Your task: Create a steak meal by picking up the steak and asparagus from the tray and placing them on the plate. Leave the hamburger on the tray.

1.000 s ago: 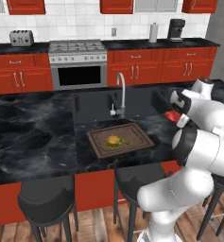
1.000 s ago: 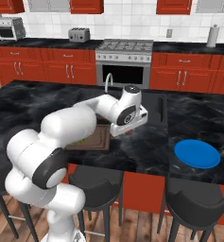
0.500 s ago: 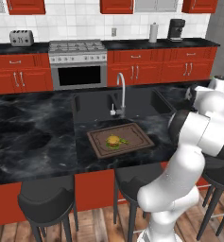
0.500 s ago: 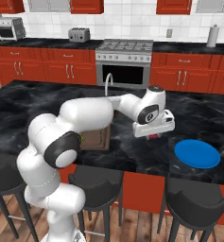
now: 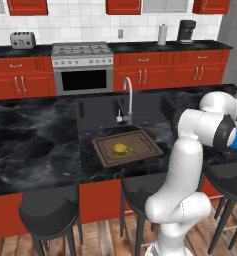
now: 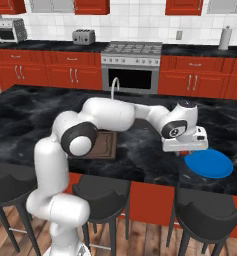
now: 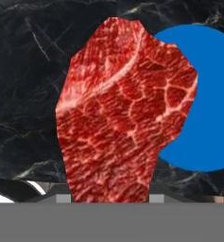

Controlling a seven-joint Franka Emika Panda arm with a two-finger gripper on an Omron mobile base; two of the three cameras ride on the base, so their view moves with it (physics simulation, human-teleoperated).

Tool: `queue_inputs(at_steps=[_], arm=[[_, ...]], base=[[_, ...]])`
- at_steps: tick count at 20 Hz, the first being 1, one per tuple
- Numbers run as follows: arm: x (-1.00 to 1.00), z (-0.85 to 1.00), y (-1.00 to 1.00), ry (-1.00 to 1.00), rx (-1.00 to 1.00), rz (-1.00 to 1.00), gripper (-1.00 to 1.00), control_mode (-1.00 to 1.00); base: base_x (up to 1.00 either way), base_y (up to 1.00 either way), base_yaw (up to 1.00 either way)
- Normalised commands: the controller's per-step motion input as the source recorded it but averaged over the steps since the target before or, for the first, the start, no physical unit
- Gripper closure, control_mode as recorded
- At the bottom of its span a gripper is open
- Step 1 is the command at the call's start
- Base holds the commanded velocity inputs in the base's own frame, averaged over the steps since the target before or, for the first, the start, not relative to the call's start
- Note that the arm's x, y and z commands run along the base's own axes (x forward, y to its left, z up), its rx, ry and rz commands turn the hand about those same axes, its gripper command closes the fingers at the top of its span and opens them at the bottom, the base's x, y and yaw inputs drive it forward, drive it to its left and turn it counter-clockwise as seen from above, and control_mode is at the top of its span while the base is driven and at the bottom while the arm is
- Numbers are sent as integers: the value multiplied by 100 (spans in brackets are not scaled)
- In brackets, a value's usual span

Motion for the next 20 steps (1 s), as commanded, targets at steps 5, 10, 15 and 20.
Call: queue_inputs(at_steps=[5, 10, 15, 20], arm=[[0, -35, -65, -4, 0, -17, 100, -100], [0, -26, -59, -2, 1, -9, 100, -100], [10, -17, -43, 0, 4, -1, 100, -100], [18, -21, -36, 0, 4, 0, 100, -100]], base=[[0, 0, 0], [0, 0, 0], [0, 0, 0], [0, 0, 0]])
